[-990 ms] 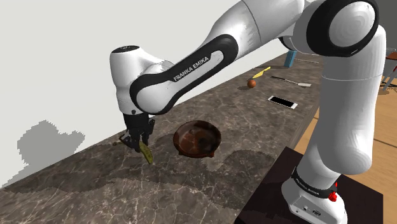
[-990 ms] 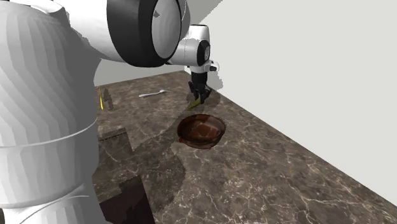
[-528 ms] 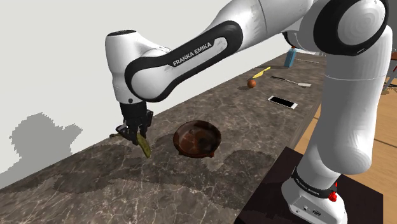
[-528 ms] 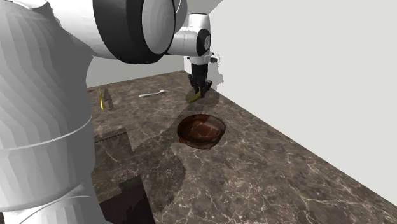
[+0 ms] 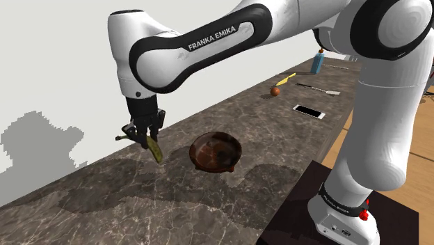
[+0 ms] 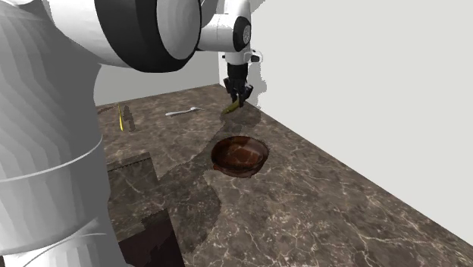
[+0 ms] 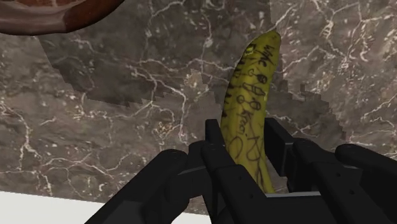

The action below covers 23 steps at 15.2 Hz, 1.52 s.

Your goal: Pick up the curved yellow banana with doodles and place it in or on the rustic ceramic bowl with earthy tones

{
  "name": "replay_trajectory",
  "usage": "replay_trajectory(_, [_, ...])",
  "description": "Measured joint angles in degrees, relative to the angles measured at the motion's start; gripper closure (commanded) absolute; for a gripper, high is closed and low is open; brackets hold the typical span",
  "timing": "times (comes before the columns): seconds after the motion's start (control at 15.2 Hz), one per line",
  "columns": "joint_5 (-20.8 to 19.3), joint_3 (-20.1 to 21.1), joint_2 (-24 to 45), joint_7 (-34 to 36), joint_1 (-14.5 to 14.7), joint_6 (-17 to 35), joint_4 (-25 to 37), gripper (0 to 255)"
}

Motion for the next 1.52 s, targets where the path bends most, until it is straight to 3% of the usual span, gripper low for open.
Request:
replay_trajectory(0.46, [0.51,0.13,-0.68,-0.49,-0.06,-4.91,4.34,255])
replay_trajectory(0.99, [9.60,-2.29,-17.63,-10.22,-5.13,-1.97,-13.75,255])
replay_trajectory(1.52, [15.66,-8.95,-34.22,-21.36,-6.51,-2.59,-29.58,255])
